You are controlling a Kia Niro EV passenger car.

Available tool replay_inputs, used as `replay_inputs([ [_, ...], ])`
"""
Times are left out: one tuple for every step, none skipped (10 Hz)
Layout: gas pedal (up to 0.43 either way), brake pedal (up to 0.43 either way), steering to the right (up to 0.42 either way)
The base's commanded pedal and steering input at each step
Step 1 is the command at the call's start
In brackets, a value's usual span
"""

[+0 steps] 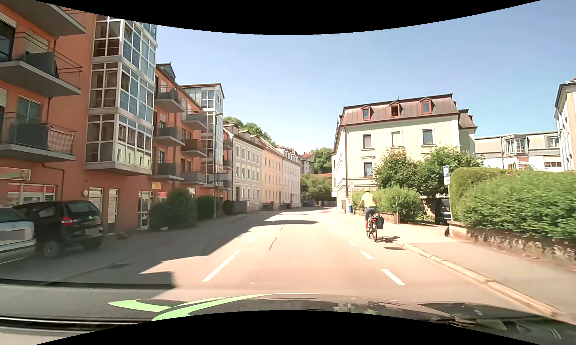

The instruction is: Follow the waypoints while adhering to traffic rules and regulations

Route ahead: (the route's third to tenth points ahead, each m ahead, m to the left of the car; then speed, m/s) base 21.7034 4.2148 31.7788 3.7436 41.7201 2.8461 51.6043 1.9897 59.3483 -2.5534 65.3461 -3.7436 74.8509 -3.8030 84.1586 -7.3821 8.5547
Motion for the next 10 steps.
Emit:
replay_inputs([
  [0.228,0.000,-0.003],
  [0.228,0.000,-0.003],
  [0.240,0.000,-0.003],
  [0.240,0.000,-0.004],
  [0.240,0.000,-0.003],
  [0.240,0.000,-0.003],
  [0.240,0.000,-0.001],
  [0.228,0.000,-0.001],
  [0.228,0.000,-0.001],
  [0.228,0.000,0.001],
])
